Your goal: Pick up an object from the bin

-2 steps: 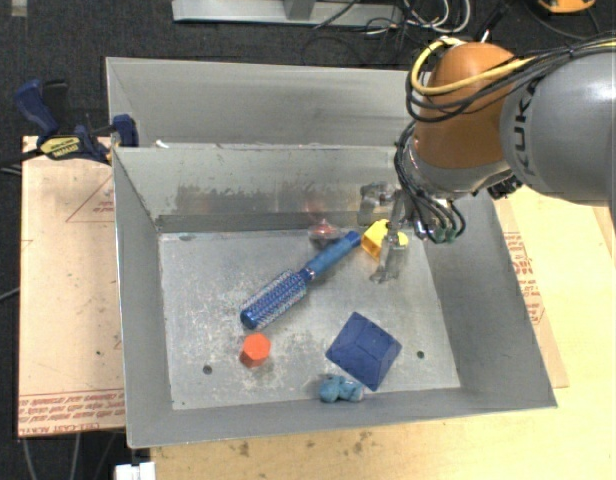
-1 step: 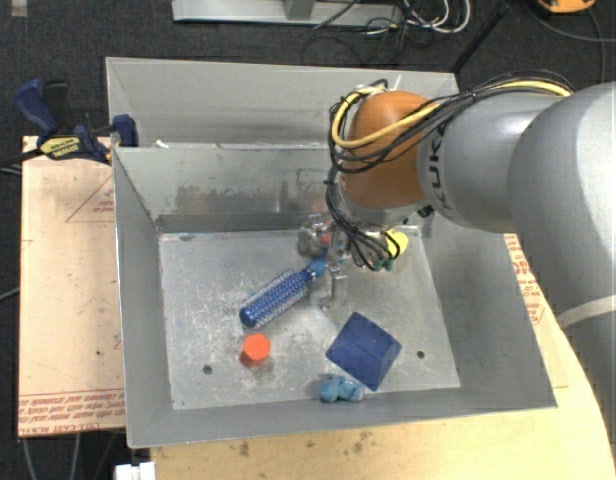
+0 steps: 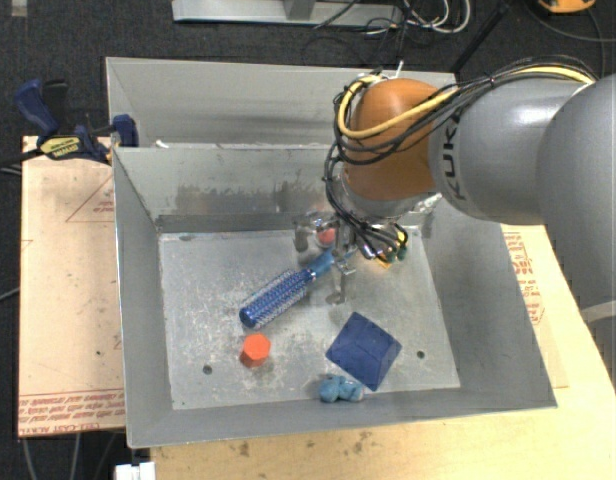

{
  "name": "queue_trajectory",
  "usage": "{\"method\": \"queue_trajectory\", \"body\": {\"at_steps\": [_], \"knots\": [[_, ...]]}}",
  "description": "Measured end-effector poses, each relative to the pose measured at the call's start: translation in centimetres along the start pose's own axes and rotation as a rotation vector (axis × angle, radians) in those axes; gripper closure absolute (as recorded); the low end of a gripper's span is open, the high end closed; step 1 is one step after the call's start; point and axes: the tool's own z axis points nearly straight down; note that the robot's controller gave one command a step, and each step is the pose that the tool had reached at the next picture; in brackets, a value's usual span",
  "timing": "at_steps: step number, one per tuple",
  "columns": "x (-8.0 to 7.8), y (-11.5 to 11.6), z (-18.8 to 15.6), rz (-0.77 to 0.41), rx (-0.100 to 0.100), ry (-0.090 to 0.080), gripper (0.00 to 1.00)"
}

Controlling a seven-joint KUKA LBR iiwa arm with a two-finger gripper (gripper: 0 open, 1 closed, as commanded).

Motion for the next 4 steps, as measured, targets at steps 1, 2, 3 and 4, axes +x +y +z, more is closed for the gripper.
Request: {"method": "queue_trajectory", "body": {"at_steps": [1,2,3,4], "knots": [[-0.5,-0.3,-0.3,-0.095,0.0,0.001,0.0],[0.0,0.2,3.2,-0.237,-0.002,0.005,0.0],[-0.1,0.3,3.1,-0.235,-0.003,0.003,0.0],[-0.2,0.2,3.0,-0.234,-0.003,0.001,1.0]]}}
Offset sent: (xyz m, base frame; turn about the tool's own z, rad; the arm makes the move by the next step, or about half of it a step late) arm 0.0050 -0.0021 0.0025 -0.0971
